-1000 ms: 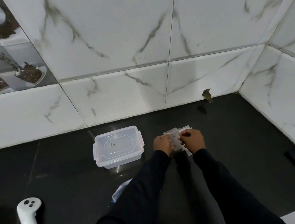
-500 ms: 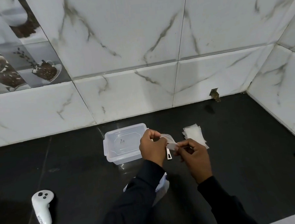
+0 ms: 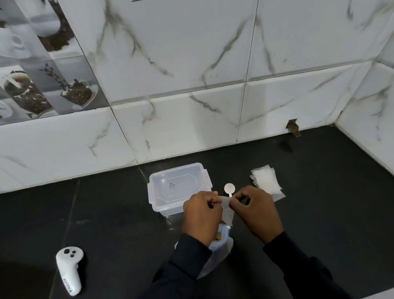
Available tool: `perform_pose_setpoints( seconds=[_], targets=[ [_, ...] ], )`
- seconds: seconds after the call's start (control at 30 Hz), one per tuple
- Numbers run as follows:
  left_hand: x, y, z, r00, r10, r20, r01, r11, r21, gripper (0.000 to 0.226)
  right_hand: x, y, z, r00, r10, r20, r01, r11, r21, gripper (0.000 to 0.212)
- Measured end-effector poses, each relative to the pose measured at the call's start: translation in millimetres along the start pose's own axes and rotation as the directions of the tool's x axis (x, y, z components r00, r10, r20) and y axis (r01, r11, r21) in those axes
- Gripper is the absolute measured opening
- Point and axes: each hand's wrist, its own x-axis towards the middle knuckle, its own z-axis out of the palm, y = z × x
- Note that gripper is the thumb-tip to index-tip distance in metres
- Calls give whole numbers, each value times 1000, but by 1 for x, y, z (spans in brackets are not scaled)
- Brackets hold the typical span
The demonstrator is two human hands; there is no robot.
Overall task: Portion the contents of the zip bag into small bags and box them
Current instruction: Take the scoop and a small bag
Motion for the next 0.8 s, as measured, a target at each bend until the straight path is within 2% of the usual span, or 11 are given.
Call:
perform_pose_setpoints(
  seconds=[0.1,0.17,0.23,0.27,0.37,0.43,0.5,0.57,0.67,0.8],
  targets=[
    [-11,0,-13,998,66,-25,-64,996,61,19,-6,-10,4,997,-72,14,72,997,2,14],
    [-13,-4,-28,994,79,-70,-75,996,58,19,-3,-14,4,997,-78,23,75,992,103,18],
    [-12,-11,-48,992,66,-106,-62,997,39,21,13,-3,3,1000,22,-10,-20,979,203,27],
    [-11,-16,-60,990,53,-128,-50,998,27,23,24,8,5,996,84,-20,-78,977,196,27],
    [-13,-30,-96,981,47,-187,-44,999,20,26,57,52,18,973,228,45,-227,974,-20,22],
    [-19,-38,-117,979,48,-198,-47,999,14,27,68,77,34,941,323,101,-304,939,-162,35],
    [-27,-43,-134,986,33,-166,-35,999,-9,28,75,95,51,907,399,136,-350,892,-286,43],
    [-38,-47,-144,995,13,-95,-15,1000,-18,31,78,106,66,878,452,159,-371,852,-370,42],
    [-55,-56,-147,1000,-18,25,19,999,-37,35,81,109,85,875,457,163,-359,835,-417,39],
    [-76,-77,-131,993,-33,114,33,999,5,38,82,108,90,873,449,192,-352,851,-389,20]
  ],
)
